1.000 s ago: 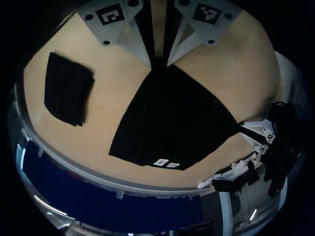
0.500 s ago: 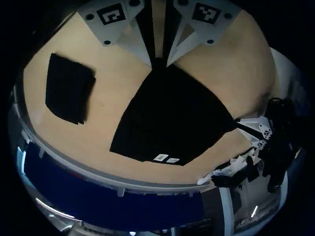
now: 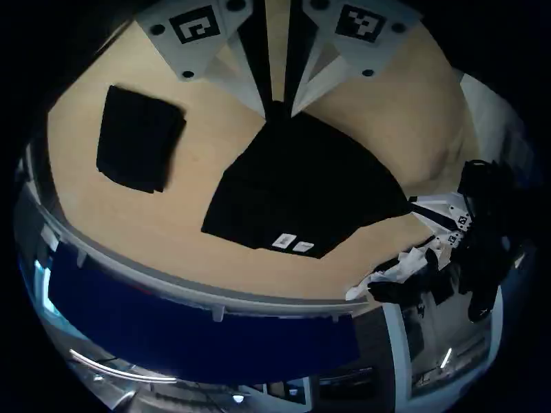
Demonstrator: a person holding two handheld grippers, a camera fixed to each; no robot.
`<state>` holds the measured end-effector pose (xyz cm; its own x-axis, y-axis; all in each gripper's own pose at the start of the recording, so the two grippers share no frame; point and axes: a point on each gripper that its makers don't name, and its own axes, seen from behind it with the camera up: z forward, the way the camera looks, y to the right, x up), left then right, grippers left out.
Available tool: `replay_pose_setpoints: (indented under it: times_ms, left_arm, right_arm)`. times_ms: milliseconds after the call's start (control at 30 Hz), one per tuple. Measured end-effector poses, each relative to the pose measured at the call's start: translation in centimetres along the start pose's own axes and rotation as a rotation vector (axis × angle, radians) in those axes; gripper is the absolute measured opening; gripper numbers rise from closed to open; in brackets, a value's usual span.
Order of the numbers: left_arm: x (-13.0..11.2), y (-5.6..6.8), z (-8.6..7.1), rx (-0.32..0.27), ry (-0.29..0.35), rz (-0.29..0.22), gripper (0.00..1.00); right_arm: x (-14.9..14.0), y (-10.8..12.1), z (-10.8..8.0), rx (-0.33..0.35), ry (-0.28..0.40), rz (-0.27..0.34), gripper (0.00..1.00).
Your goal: Fold towel
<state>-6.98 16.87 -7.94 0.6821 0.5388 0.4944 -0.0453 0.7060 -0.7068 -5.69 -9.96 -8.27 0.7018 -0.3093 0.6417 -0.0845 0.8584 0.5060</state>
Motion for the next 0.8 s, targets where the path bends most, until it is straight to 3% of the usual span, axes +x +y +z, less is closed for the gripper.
replay_pose_setpoints:
  times_ms: [467, 800]
  left_arm:
    - [2.8, 0.4, -4.0, 0.004, 0.024, -0.049, 0.10]
    - [3.3, 1.6, -6.2, -0.005, 0.028, -0.068, 0.10]
  right_arm:
    - [3.2, -0.9, -4.3, 0.011, 0.050, 0.010, 0.11]
    - [3.9, -1.3, -6.4, 0.012, 0.055, 0.009, 0.11]
